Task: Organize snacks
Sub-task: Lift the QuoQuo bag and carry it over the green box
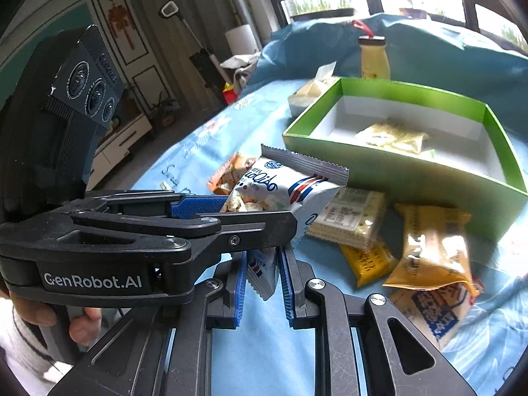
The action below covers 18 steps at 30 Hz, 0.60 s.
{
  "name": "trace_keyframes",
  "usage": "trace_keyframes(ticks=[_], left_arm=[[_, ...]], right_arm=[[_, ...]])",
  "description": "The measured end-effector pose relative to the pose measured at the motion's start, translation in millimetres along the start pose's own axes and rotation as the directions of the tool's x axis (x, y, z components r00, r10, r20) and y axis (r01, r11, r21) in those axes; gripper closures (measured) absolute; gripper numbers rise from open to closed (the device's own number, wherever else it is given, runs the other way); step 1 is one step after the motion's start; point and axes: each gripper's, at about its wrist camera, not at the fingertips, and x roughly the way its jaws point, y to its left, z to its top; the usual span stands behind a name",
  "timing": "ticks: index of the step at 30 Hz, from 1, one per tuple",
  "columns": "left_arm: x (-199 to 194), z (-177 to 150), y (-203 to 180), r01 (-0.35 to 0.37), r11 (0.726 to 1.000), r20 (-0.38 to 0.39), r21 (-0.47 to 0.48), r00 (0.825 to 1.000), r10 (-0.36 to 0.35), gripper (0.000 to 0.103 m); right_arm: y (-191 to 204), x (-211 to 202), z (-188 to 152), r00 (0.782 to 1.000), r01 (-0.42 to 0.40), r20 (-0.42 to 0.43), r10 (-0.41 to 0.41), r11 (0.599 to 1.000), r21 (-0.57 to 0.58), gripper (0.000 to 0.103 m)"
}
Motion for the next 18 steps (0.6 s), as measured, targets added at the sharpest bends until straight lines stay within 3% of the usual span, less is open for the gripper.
trace_keyframes(ticks=[18], left_arm=[[-2.1,26.3,-46.9,-0.011,0.992,0.042,0.127,0.999,0.006,0.062]], right_arm=[[-19.5,-40.4,12.3,0.993,0.034,0.108,-0.038,0.999,0.038,0.082]])
